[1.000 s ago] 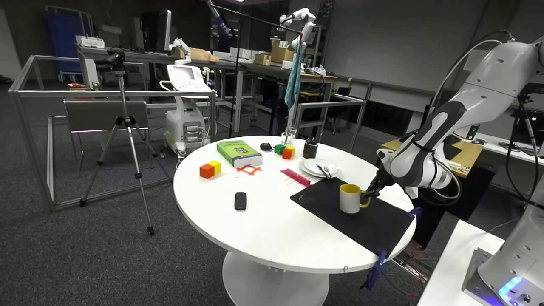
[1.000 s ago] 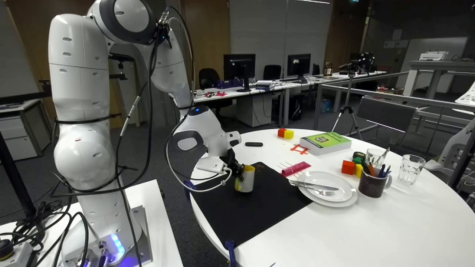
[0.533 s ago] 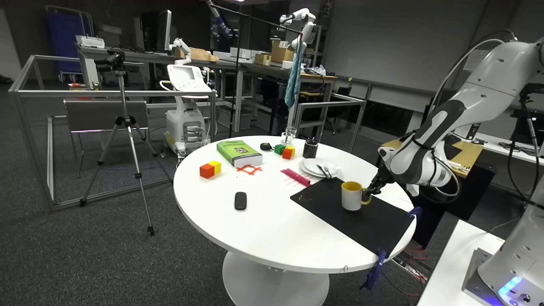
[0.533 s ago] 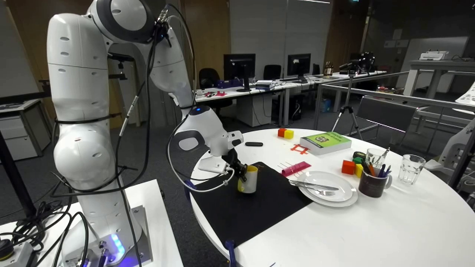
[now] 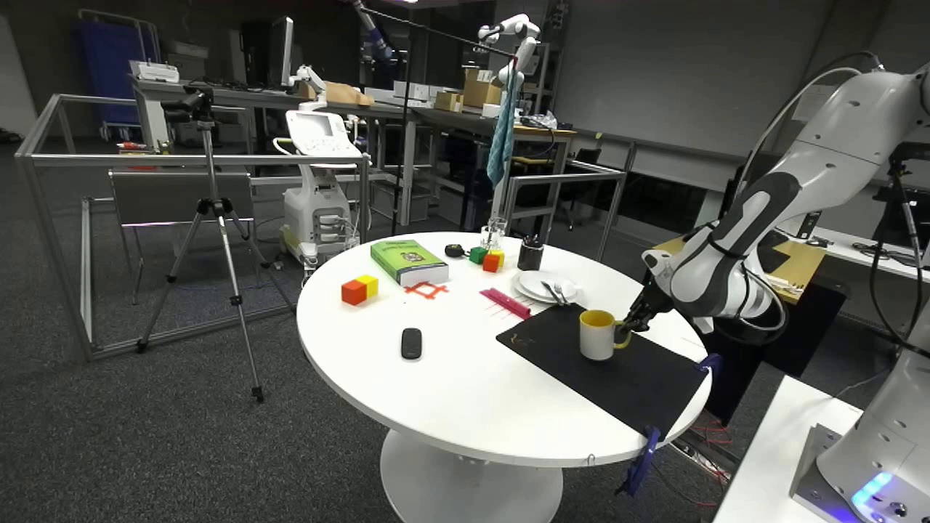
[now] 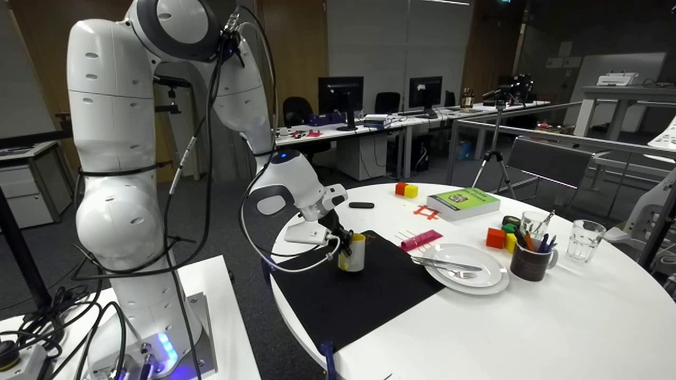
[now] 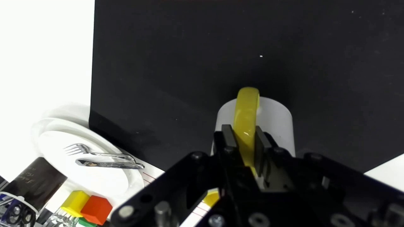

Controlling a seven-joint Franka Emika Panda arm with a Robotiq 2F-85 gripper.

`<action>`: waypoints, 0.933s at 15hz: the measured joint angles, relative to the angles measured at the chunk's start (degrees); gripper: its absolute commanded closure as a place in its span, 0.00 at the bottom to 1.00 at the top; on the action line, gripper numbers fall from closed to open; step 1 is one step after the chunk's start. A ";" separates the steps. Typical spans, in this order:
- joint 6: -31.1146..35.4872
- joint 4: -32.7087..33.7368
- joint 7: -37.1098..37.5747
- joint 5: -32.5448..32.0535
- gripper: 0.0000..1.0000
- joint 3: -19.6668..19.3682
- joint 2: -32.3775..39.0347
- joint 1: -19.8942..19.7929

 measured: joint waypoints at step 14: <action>-0.03 -0.11 -0.41 -1.86 0.33 -0.68 2.08 -0.20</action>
